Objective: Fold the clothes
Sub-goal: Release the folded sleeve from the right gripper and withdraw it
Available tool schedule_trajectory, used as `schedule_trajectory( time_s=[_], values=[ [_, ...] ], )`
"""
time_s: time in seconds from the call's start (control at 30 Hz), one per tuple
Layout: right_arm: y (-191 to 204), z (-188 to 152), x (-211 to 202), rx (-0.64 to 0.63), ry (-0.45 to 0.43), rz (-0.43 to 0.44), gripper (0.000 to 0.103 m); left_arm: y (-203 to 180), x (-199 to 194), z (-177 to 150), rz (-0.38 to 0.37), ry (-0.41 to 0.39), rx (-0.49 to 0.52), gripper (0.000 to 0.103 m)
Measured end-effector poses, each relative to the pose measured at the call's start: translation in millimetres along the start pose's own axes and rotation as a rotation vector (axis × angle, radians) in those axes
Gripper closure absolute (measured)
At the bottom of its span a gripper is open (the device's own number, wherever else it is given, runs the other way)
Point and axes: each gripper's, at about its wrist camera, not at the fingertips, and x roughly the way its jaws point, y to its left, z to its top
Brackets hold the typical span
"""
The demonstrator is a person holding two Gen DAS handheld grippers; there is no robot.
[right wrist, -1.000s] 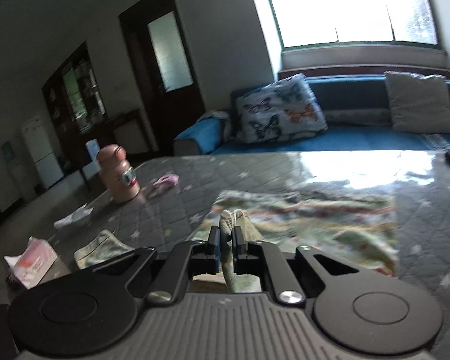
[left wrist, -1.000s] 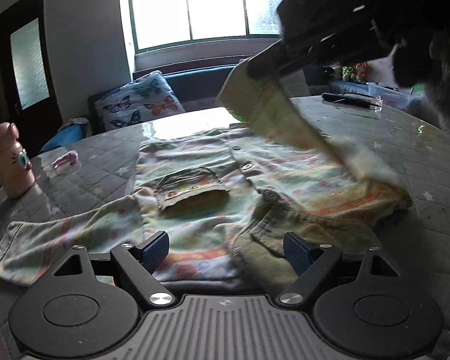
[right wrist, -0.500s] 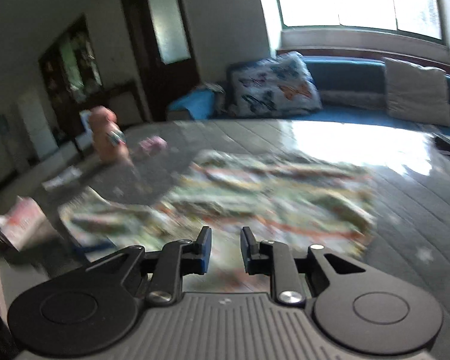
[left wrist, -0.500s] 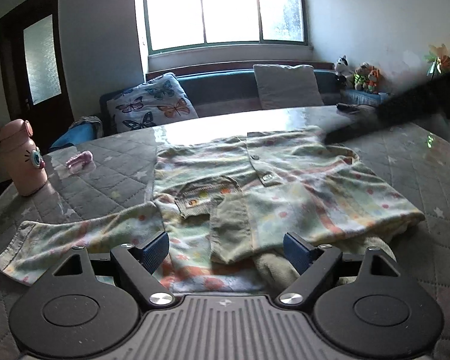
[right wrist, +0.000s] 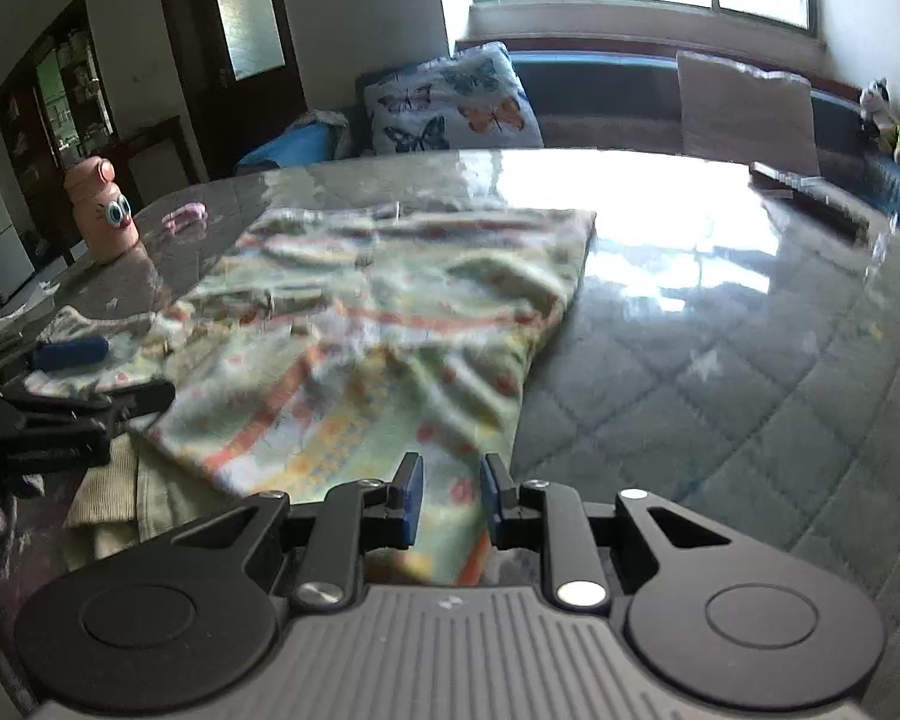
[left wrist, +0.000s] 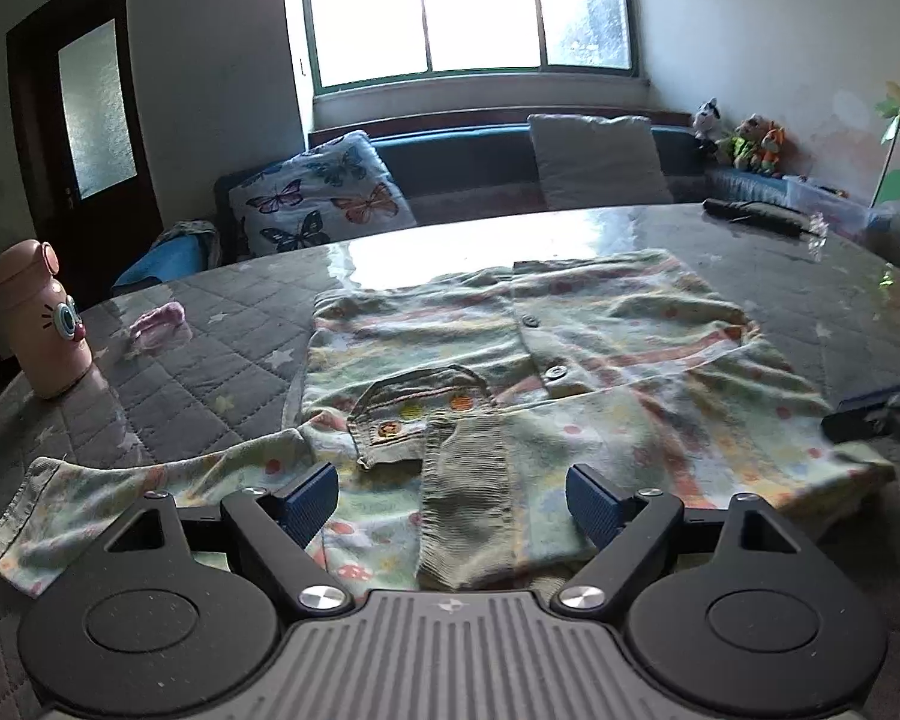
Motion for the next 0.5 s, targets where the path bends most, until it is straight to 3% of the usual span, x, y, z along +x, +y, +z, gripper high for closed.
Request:
schedule_trajectory(
  time_s=[0.2, 0.37, 0.5],
  values=[
    [2.2, 26.0, 17.3, -0.032, -0.058, 0.007, 0.076, -0.5, 16.7, 3.2, 0.030, 0.019, 0.009, 0.018],
    [-0.3, 24.1, 38.9, -0.052, -0.018, -0.024, 0.076, 2.4, 29.2, -0.9, 0.056, 0.049, 0.026, 0.017],
    [9.7, 24.8, 35.7, -0.084, -0.018, -0.020, 0.070, 11.3, 25.1, 1.9, 0.058, 0.043, 0.002, 0.017]
  ],
)
